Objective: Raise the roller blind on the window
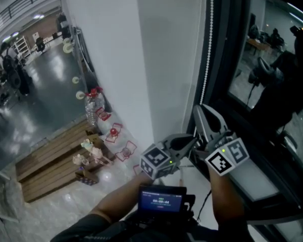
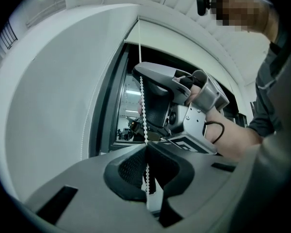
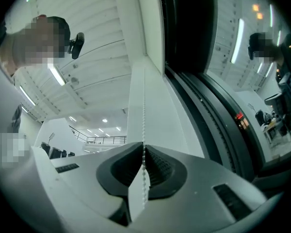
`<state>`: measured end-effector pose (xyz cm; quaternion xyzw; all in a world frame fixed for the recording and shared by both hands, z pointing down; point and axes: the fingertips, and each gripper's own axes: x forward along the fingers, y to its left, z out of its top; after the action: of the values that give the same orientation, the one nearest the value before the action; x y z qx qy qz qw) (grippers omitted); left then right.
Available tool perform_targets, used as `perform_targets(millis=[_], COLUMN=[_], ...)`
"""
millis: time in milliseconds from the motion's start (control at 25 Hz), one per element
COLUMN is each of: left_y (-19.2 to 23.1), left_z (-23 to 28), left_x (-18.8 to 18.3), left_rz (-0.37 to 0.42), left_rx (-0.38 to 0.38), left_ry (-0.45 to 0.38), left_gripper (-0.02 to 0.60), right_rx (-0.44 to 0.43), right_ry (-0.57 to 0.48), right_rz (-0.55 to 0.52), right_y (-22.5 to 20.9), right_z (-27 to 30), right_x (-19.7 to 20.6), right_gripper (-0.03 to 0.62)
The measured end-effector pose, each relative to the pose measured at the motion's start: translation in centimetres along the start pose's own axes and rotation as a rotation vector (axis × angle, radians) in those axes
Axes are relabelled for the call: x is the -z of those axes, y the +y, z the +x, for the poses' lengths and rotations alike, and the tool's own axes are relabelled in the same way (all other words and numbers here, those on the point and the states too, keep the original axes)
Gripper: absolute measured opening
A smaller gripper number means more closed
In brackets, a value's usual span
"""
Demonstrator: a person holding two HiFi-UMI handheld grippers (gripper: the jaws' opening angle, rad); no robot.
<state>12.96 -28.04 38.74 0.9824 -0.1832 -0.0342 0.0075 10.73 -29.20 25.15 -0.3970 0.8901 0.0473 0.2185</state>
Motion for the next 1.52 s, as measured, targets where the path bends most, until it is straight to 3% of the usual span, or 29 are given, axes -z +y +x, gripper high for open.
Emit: perform_targets(millis=[280, 640, 680, 760, 1000, 1240, 1520], left_y=[0.4, 1.9, 2.3, 3.1, 3.9, 3.1, 1.7], left_z=[-0.7, -1.2, -1.5, -2.1, -4.0, -2.6, 0.6], left_x=[4.4, 4.4, 3.8, 1.8, -7.1, -15.2, -16.9], left_rz=[-0.049, -0.087, -0.091, -0.098, -0.062, 0.024, 0.088], left_rx=[-0.025, -0.057, -0.068, -0.086, -0.119, -0.064, -0.019], left_ry=[0.084, 0.111, 0.103, 0.062, -0.074, -0.171, -0.149], left_gripper=[-0.003, 0.02, 0.066, 0.097, 0.1, 0.1, 0.092], right_rx=[0.028, 0.044, 0.045, 0.043, 0.04, 0.017, 0.002], right_ry=[0.071, 0.086, 0.086, 0.088, 0.113, 0.118, 0.107], right_rz=[0.048, 0.043, 0.039, 0.026, -0.008, -0.02, -0.023], right_y=[-0.8, -2.0, -2.2, -2.2, -1.7, -1.0, 0.2], right_z=[-1.6, -1.9, -1.9, -1.8, -1.7, -1.3, -1.5], right_x=[4.1, 4.5, 4.4, 4.4, 5.1, 4.9, 5.0], right_gripper=[0.012, 0.012, 0.012, 0.012, 0.012, 0.012, 0.012])
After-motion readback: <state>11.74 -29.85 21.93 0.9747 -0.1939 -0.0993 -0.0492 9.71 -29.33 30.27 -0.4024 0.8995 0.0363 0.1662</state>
